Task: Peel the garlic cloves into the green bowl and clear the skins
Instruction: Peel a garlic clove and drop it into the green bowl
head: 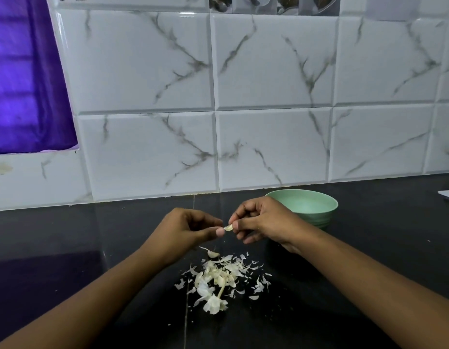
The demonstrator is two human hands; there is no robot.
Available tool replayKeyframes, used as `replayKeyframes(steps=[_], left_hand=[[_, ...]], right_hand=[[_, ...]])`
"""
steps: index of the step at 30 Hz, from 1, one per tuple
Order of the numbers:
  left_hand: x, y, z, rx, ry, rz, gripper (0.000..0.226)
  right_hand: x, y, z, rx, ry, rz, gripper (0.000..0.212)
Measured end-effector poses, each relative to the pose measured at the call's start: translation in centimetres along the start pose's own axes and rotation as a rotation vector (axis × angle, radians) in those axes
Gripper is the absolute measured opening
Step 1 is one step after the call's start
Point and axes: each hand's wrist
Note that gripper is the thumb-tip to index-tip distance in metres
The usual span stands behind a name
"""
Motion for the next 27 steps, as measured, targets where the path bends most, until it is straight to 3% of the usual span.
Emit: replayKeyframes(steps=[4,14,27], left_hand=[[-1.2,-0.3,-1.0,-0.011,-0.067,-0.06,0.002],[-1.2,-0.8,-1.1,-0.129,0.044,-0.192,0.007],[-1.0,-0.9,-1.2,-0.059,-0.05,-0.199,0.005]], right_hand=[[-0.1,-0.1,0.2,0.026,0.069,-0.017,0.005],[-0.7,-0.3,0.5,-0.114,0.259,0.024,0.01],[0.1,-0.4,1.0,-0.04,0.069,0.022,0.008]])
Point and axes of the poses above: each hand's wrist, its own y-axis towards the middle knuckle, its own x-axis out of the back of the hand, z = x × y, and after that the axes turned 6 degrees about y, right-handed
